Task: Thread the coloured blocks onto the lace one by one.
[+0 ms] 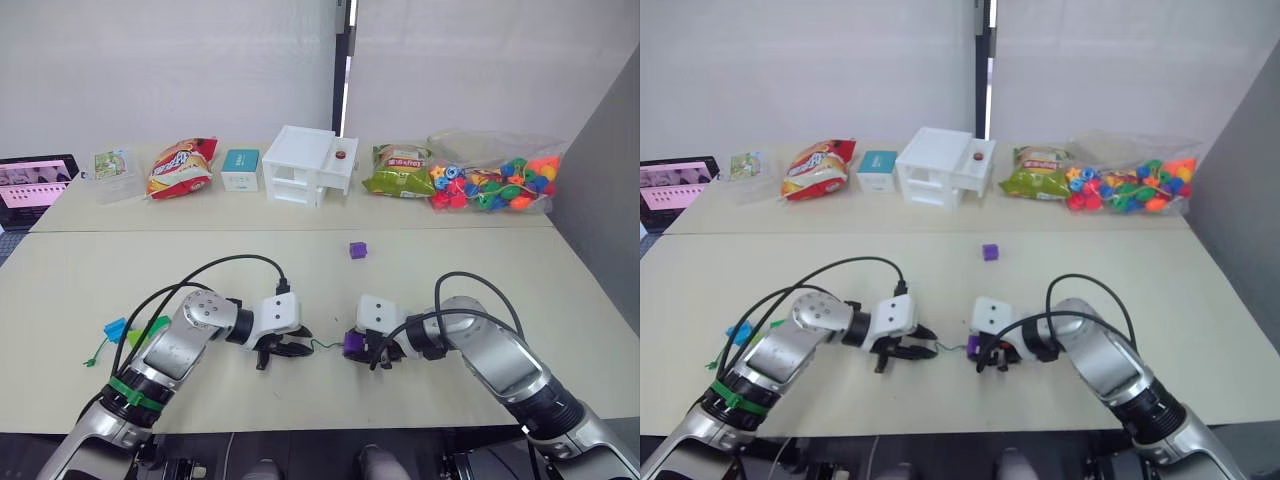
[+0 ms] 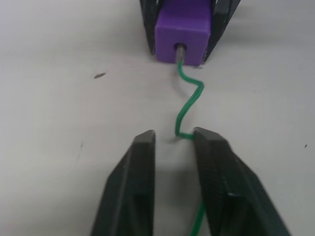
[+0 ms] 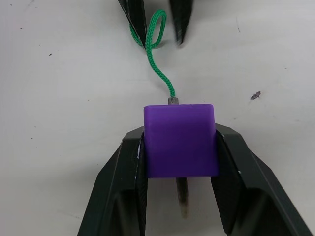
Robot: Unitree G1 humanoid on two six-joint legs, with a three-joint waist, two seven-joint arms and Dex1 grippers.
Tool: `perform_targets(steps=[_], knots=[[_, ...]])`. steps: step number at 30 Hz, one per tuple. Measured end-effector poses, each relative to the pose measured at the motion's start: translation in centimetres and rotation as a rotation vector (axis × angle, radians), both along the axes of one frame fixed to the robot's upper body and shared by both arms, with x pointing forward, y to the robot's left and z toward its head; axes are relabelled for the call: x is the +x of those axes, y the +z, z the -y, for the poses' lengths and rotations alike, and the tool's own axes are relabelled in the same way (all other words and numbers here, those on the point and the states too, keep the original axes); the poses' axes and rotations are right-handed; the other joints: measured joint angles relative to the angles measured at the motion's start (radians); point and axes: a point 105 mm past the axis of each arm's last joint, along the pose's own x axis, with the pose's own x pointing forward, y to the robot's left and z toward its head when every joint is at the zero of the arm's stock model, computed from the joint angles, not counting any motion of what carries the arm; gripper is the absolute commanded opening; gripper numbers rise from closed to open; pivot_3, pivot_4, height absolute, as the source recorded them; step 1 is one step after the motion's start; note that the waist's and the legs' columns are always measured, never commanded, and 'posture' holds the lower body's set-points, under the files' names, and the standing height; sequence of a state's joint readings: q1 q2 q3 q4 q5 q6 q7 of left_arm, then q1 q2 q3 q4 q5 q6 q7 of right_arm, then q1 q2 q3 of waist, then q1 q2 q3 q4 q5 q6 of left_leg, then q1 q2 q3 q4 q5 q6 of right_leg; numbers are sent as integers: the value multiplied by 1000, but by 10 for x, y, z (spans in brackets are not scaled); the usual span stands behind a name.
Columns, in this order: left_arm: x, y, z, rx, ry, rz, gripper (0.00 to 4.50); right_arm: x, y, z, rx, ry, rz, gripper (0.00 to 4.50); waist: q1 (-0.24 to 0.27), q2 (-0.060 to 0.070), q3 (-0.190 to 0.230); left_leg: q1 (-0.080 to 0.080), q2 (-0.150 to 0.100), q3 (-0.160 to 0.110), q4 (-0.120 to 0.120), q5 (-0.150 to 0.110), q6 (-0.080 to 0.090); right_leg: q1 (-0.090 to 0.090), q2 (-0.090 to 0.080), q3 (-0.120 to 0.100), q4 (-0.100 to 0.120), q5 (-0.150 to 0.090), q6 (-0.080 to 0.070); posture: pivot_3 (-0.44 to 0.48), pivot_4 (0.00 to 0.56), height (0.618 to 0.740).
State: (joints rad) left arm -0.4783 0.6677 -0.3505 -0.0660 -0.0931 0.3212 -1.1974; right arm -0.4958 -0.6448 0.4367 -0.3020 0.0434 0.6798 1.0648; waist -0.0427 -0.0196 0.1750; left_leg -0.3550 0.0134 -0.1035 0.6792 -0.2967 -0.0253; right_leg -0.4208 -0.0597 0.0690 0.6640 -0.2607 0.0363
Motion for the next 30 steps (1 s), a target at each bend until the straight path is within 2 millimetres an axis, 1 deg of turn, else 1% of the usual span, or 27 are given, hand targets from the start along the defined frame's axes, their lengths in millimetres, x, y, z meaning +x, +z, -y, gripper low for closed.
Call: perform_targets(steps=[2, 3, 5, 7, 9, 11, 16, 18, 21, 25, 28, 30], knots=[[0, 1, -3, 22, -7, 23, 3130, 0, 0, 0, 0, -1, 0, 1191, 0, 0, 0, 0, 0, 0, 0, 0, 0, 0, 0, 0, 0, 0, 0, 0, 150, 740], [0, 0, -3, 28, -12, 26, 3166, 1, 0, 0, -1, -2, 1, 1191, 0, 0, 0, 0, 0, 0, 0, 0, 0, 0, 0, 0, 0, 0, 0, 0, 150, 740], [-1, 1, -1, 22, -24, 25, 3166, 1, 0, 0, -1, -3, 1, 1191, 0, 0, 0, 0, 0, 0, 0, 0, 0, 0, 0, 0, 0, 0, 0, 0, 150, 740], [0, 8, 9, -11, -39, 31, 3166, 1, 0, 1, -4, -5, 2, 1191, 2, 0, 0, 0, 0, 0, 0, 0, 0, 0, 0, 0, 0, 0, 0, 0, 150, 740], [-2, 19, 23, -60, -76, 41, 3166, 1, 0, 1, -3, -5, 2, 1191, 1, 0, 0, 0, 0, 0, 0, 0, 0, 0, 0, 0, 0, 0, 0, 0, 150, 740], [-4, 24, 28, -74, -96, 51, 3166, 1, 0, 1, -1, -5, 2, 1191, 0, 0, 0, 0, 0, 0, 0, 0, 0, 0, 0, 0, 0, 0, 0, 0, 150, 740], [-7, 19, 30, -61, -103, 23, 3166, 1, 0, 2, -3, -8, 1, 1191, 0, 0, 0, 0, 0, 0, 0, 0, 0, 0, 0, 0, 0, 0, 0, 0, 150, 740], [-5, 16, 30, -54, -93, 21, 3166, 1, 0, 2, -3, -9, 0, 1191, 0, 0, 0, 0, 0, 0, 0, 0, 0, 0, 0, 0, 0, 0, 0, 0, 150, 740], [-1, 7, 30, -32, -67, 16, 3166, 1, 0, 2, -1, -10, -1, 1191, 0, 0, 0, 0, 0, 0, 0, 0, 0, 0, 0, 0, 0, 0, 0, 0, 150, 740], [1, 4, 40, -50, -67, 9, 3166, 1, 0, 2, -1, -11, -2, 1191, 0, 0, 0, 0, 0, 0, 0, 0, 0, 0, 0, 0, 0, 0, 0, 0, 150, 740], [1, 4, 41, -52, -68, 11, 2363, 1, 0, 2, -1, -12, -2, 1191, 0, 0, 0, 0, 0, 0, 0, 0, 0, 0, 0, 0, 0, 0, 0, 0, 150, 740], [1, 4, 41, -51, -68, 9, 1691, 1, 0, 2, -1, -13, -2, 1191, 0, 0, 0, 0, 0, 0, 0, 0, 0, 0, 0, 0, 0, 0, 0, 0, 150, 740]])
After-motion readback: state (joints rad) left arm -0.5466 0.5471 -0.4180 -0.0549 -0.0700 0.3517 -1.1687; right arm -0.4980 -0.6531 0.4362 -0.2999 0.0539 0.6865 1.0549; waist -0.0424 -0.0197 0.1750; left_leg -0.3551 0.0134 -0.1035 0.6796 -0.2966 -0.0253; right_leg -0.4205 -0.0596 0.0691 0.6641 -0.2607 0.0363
